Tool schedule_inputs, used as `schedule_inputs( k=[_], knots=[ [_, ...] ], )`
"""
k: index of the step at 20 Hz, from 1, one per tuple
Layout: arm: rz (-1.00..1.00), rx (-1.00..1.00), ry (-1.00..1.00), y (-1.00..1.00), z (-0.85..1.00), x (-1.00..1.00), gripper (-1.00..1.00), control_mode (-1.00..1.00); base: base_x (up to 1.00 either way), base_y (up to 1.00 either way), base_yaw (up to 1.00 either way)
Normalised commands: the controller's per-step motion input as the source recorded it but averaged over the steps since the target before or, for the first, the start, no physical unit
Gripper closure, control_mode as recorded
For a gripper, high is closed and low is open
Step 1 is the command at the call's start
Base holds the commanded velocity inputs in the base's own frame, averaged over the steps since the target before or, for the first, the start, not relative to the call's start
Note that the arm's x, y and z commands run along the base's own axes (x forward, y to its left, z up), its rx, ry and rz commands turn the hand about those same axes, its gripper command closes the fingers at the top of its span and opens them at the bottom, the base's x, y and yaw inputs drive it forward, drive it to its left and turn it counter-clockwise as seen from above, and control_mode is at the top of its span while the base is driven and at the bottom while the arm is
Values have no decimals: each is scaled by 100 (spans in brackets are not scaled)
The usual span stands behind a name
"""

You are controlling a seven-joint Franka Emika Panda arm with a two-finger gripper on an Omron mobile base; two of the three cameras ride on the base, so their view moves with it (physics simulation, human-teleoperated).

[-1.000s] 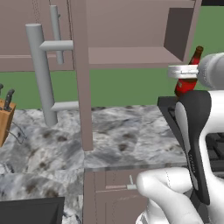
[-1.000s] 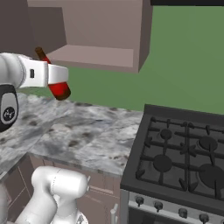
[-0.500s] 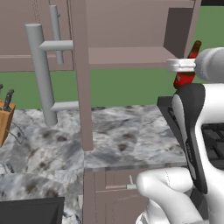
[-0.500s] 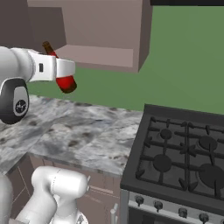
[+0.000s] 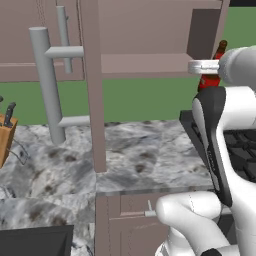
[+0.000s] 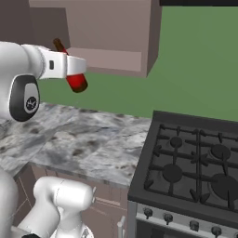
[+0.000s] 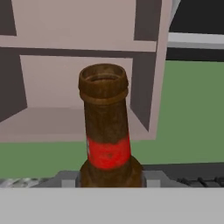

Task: Sort all alcoholic drinks to one cabinet, and non-alcoholic drinks to the other.

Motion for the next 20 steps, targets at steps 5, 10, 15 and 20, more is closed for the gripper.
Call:
schedule_inputs(
  k=[5,10,15,20],
  knots=[
    [-3,0,-6,-10,0,28,100,-100,0,0,0],
    [-2,0,-4,-5,0,32,100,-100,0,0,0],
    [-2,0,-2,-3,1,34,100,-100,0,0,0],
    [-2,0,0,-4,2,32,100,-100,0,0,0]
  ],
)
